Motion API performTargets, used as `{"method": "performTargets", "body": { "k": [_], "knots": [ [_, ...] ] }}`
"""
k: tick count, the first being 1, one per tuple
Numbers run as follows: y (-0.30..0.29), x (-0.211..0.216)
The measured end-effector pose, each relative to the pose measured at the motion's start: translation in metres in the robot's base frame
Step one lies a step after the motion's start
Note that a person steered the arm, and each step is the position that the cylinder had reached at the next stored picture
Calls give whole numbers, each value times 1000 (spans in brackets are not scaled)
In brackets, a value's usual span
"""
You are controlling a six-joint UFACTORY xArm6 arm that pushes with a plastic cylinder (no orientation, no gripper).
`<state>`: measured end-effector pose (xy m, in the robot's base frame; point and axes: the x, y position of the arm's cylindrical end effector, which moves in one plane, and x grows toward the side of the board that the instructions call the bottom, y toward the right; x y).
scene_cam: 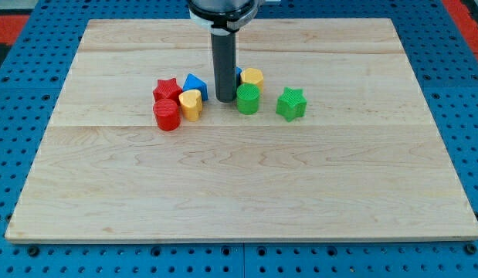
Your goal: Slightly push the blue triangle to the right of the red star
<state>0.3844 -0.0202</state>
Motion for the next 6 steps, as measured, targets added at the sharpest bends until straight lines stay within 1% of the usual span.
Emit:
{"method": "performTargets", "body": {
  "k": [1, 2, 3, 4, 5, 6],
  "knots": [
    [23, 0],
    [-3, -4],
    [-55, -33],
    [-62, -69],
    [-127, -73],
    [-141, -60]
  ]
}}
